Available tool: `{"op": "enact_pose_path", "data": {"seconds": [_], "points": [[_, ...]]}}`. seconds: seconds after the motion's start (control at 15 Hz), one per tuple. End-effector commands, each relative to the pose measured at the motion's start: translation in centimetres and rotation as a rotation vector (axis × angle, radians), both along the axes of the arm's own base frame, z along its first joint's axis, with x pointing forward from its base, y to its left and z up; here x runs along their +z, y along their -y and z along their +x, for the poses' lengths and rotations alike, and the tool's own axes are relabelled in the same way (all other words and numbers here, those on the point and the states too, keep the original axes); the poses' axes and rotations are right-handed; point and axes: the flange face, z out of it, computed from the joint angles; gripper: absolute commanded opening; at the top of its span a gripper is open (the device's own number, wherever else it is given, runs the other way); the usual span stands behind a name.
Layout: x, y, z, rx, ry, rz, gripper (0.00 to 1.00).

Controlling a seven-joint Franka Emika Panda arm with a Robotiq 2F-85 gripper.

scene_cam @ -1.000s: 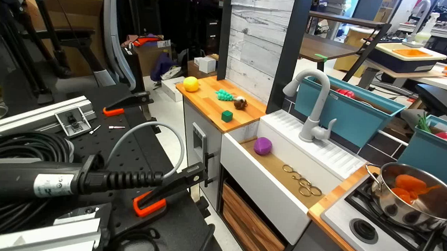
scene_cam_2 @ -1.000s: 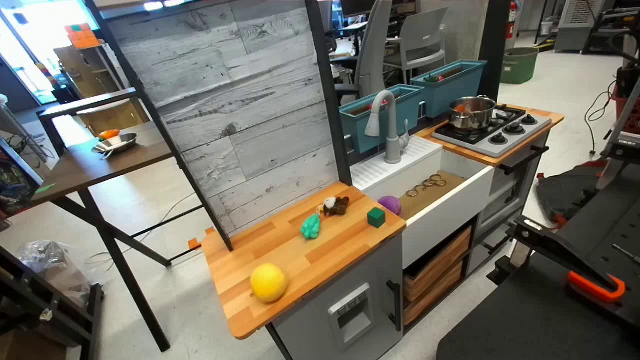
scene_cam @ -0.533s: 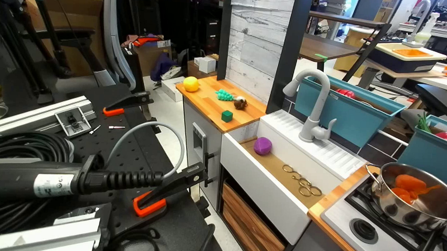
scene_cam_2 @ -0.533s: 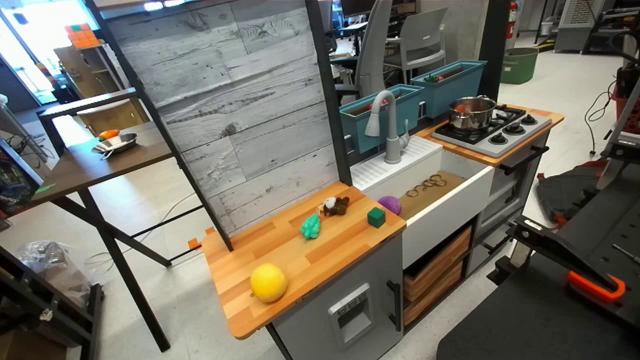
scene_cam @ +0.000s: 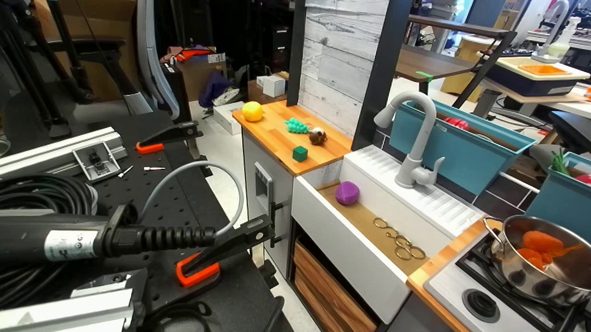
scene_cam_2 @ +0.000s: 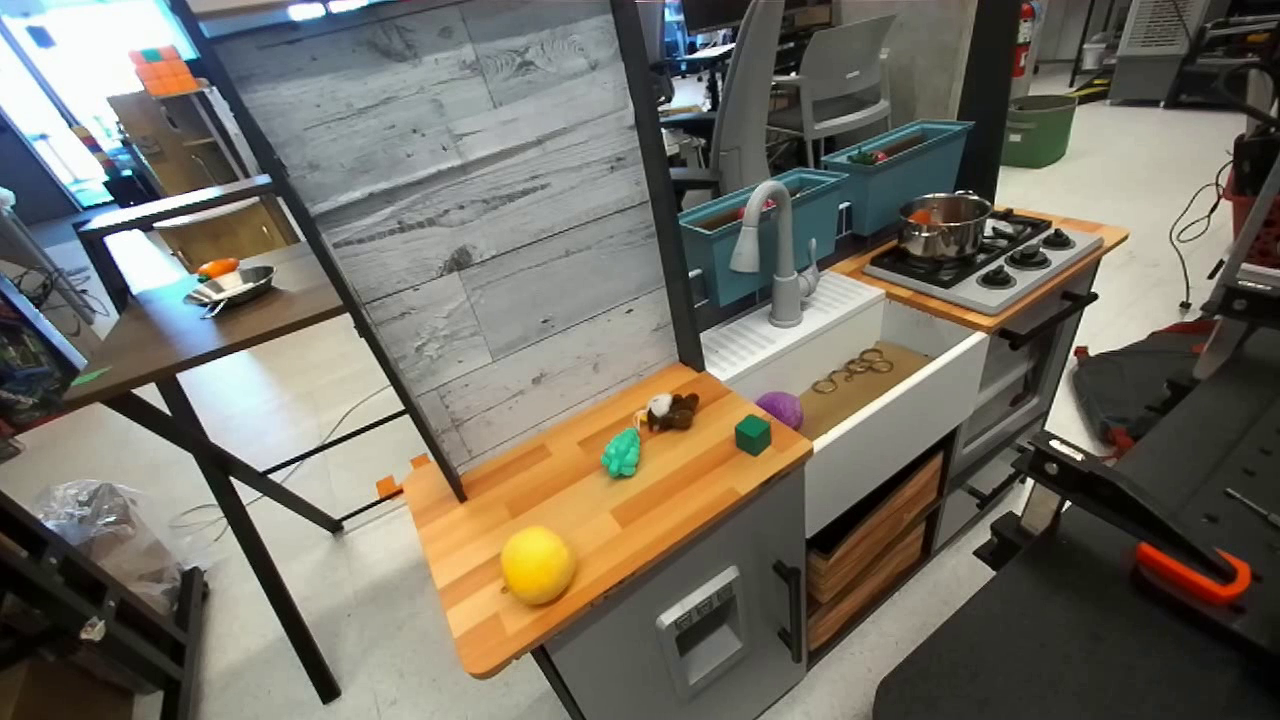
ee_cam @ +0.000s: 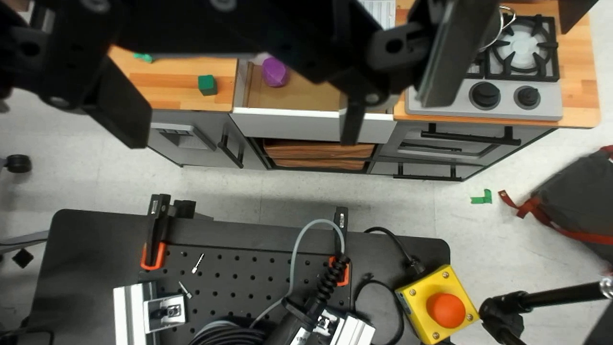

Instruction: Move the tap at the center

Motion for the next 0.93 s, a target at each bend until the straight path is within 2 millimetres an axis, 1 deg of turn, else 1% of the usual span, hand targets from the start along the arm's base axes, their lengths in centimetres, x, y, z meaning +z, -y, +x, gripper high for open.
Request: {"op": "enact_pose_path", "data": {"seconds": [0.0, 0.2, 0.47, 0.67, 0.87], "points": [[-7.7, -2.8, 4.0, -0.003, -0.019, -0.045, 1.00], [-14.1, -5.0, 8.0, -0.078, -0.032, -0.082, 1.00], [-21.6, -6.9, 13.2, -0.200, 0.021, -0.093, 1.00], [-26.3, -8.4, 17.6, -0.320, 0.090, -0.081, 1.00], [-29.9, -10.3, 21.9, -0.411, 0.172, -0.078, 1.00]]}}
